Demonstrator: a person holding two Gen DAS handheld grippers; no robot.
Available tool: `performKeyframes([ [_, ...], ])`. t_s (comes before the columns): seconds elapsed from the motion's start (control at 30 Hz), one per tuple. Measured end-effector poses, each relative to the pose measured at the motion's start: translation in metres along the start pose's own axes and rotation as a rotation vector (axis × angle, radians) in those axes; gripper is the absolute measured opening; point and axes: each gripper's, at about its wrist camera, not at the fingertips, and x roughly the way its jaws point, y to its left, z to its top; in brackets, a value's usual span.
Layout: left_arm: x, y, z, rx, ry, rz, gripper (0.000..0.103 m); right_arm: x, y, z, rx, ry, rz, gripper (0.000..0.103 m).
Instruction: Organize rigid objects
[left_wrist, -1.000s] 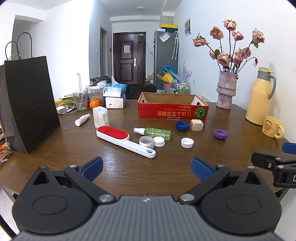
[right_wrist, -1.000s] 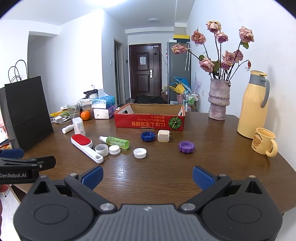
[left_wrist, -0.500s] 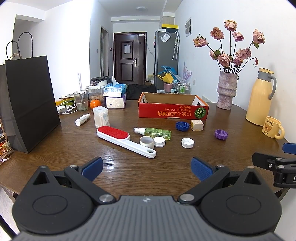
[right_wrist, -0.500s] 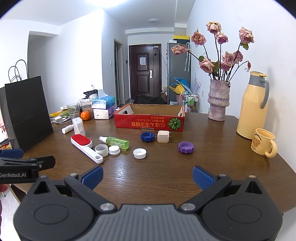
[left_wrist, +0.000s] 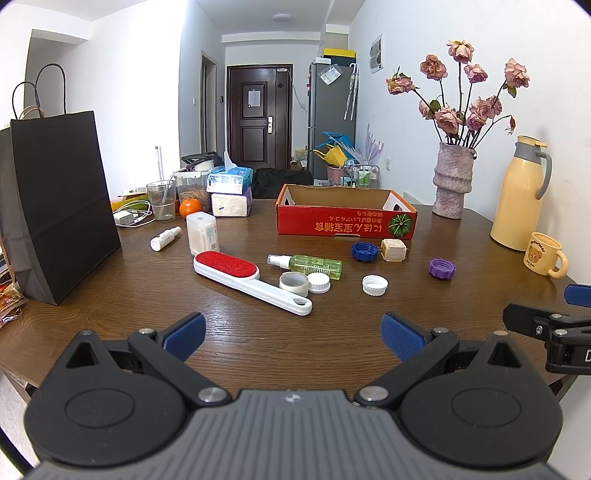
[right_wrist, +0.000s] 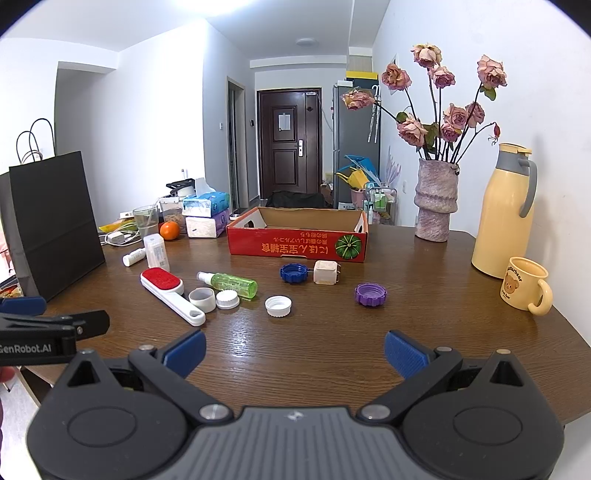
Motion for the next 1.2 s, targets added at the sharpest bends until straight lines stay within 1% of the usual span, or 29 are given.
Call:
performKeyframes([
  [0.87, 0.0, 0.001, 0.0, -0.002, -0.002, -0.001, 0.103, 0.001, -0.004, 0.004, -0.004, 0.0, -0.007, 0.103],
  [1.03, 0.0, 0.004, 0.002, -0.004, 0.002, 0.001, 0.103, 0.005, -0.003, 0.003, -0.005, 0.003, -0.008, 0.103],
  [1.2, 0.009, 0.005, 0.004, -0.009, 0.011, 0.005, 0.103, 0.013, -0.002, 0.003, -0.006, 0.008, -0.015, 0.103],
])
